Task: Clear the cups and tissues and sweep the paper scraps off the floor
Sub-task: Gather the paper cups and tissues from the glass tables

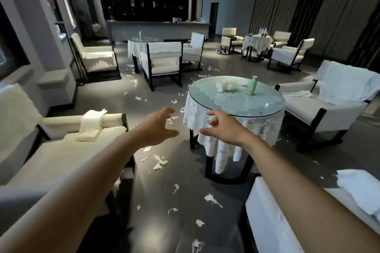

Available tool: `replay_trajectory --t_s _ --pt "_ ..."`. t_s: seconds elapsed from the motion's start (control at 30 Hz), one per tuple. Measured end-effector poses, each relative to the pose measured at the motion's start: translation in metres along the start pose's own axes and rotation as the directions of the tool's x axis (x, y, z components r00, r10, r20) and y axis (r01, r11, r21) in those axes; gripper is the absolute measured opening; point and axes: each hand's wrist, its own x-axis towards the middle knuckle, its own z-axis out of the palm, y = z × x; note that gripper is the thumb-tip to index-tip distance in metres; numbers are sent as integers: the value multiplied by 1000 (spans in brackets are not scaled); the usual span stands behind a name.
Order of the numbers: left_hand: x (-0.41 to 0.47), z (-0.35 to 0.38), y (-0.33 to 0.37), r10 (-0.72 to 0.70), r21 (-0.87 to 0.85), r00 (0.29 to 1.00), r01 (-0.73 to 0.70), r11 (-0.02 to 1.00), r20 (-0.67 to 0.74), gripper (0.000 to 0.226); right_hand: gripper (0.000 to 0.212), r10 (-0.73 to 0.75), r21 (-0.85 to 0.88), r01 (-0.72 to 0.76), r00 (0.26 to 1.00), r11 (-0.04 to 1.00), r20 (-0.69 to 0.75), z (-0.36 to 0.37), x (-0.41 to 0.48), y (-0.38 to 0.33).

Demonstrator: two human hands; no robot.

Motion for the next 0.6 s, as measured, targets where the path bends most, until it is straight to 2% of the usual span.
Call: replay_trajectory --t_s 0.33,0.6 --pt "298 -10 -128 133 -14 989 -132 991 67 66 69 137 73 -128 979 989 -151 9 285 44" --pt "497 15 -165 202 -95 955 -186 978 218 63 68 333 119 -314 917 942 -220 -20 441 104"
